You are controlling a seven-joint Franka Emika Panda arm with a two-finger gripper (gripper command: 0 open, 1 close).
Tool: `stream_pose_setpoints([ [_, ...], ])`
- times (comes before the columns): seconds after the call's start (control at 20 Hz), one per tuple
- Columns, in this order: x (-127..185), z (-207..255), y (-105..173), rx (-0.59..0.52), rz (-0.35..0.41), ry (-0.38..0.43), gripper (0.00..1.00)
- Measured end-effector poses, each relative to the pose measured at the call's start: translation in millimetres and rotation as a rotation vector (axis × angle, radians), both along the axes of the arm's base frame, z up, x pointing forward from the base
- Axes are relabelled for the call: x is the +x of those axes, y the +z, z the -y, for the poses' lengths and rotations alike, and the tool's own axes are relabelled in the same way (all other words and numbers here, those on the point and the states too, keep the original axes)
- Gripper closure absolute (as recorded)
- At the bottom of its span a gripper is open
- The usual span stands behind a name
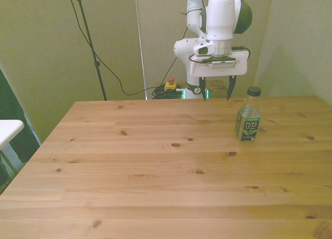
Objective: Knock down the bottle
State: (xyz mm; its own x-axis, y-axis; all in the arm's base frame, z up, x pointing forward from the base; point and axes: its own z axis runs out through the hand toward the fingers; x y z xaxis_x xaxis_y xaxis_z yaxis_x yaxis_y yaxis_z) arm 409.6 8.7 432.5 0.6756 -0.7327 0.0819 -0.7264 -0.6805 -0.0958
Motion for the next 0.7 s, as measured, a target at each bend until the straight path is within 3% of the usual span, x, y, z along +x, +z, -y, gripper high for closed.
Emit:
stream_pose_setpoints([
  [0.05, 0, 0, -1, 0.0, -0.002, 0.0, 1.0],
  [0.25, 1, -5, 1, 0.0, 0.0, -0.022, 1.0],
  [0.7, 12, -45, 31, 0.004, 0.039, -0.122, 1.0],
])
